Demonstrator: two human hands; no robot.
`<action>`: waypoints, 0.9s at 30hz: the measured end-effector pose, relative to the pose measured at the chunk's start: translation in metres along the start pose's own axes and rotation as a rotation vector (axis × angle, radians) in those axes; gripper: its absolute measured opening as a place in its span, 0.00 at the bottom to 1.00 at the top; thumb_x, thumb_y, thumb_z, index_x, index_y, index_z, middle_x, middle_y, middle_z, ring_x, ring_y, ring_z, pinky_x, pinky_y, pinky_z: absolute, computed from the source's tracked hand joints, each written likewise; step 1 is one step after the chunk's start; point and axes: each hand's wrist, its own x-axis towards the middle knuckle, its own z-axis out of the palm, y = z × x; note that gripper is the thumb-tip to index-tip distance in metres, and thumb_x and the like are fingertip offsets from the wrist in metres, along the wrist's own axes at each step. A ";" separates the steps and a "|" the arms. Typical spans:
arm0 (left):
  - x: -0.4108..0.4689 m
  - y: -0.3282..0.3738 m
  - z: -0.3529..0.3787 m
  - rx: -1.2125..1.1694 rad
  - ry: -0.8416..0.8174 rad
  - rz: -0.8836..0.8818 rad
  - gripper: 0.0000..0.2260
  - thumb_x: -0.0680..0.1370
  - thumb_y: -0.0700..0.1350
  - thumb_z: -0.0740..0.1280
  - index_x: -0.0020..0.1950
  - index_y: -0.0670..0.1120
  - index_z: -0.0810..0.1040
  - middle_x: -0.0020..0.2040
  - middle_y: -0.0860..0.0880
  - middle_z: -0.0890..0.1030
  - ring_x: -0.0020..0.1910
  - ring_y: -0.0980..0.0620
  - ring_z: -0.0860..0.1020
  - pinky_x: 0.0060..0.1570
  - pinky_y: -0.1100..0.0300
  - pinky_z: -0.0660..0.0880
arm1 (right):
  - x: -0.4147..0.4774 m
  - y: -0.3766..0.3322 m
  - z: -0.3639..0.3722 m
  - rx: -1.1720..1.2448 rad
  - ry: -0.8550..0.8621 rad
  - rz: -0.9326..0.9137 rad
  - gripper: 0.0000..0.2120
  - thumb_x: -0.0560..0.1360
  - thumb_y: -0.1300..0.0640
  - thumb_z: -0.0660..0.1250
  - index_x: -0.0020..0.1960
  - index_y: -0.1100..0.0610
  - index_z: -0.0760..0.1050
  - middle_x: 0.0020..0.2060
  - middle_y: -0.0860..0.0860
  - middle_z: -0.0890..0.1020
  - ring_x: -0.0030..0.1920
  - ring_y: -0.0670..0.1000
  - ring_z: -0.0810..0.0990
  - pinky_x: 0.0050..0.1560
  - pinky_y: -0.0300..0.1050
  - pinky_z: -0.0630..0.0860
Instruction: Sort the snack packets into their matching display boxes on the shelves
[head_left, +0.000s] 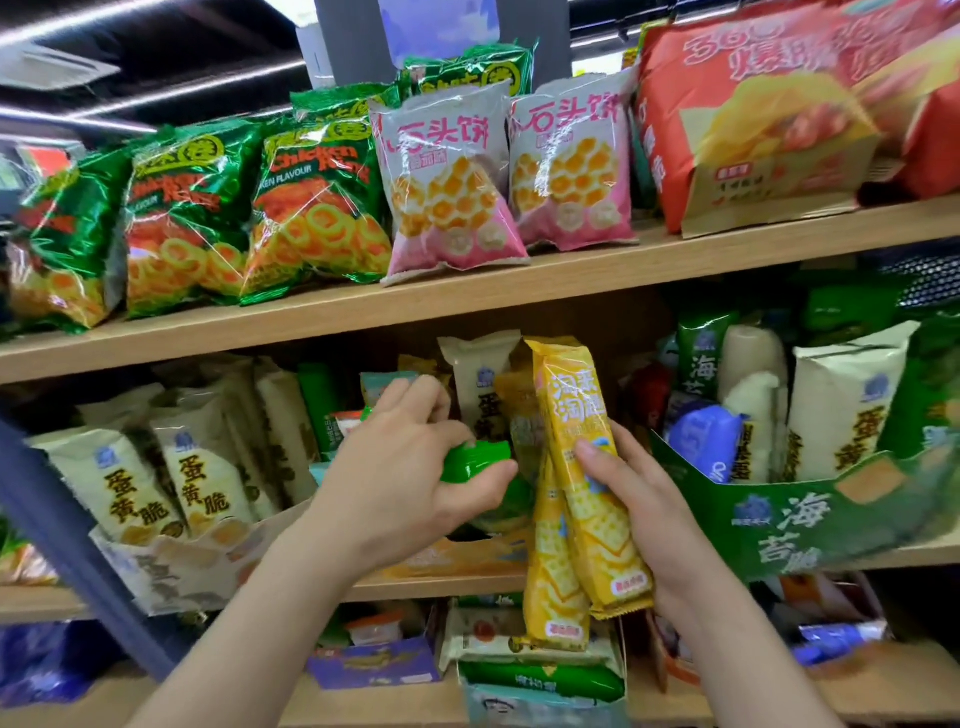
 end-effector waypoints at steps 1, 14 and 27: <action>-0.004 -0.001 -0.001 -0.009 0.002 0.013 0.30 0.72 0.71 0.51 0.47 0.51 0.83 0.45 0.52 0.67 0.48 0.54 0.65 0.47 0.60 0.66 | -0.001 0.001 -0.001 0.007 0.001 0.006 0.28 0.67 0.48 0.77 0.66 0.47 0.74 0.51 0.53 0.86 0.48 0.55 0.86 0.44 0.49 0.82; 0.003 0.002 -0.005 -0.143 0.058 0.005 0.31 0.78 0.63 0.42 0.55 0.51 0.82 0.43 0.51 0.83 0.46 0.51 0.77 0.46 0.71 0.63 | -0.004 0.001 0.007 -0.014 -0.066 0.061 0.26 0.68 0.42 0.68 0.65 0.48 0.76 0.52 0.56 0.85 0.50 0.57 0.85 0.54 0.57 0.80; 0.034 0.004 -0.010 -0.007 -0.132 -0.161 0.27 0.78 0.59 0.59 0.75 0.53 0.58 0.62 0.48 0.74 0.59 0.41 0.75 0.56 0.47 0.73 | -0.015 0.003 0.019 -0.058 -0.080 0.056 0.24 0.66 0.43 0.68 0.62 0.43 0.76 0.48 0.54 0.86 0.43 0.54 0.84 0.45 0.51 0.80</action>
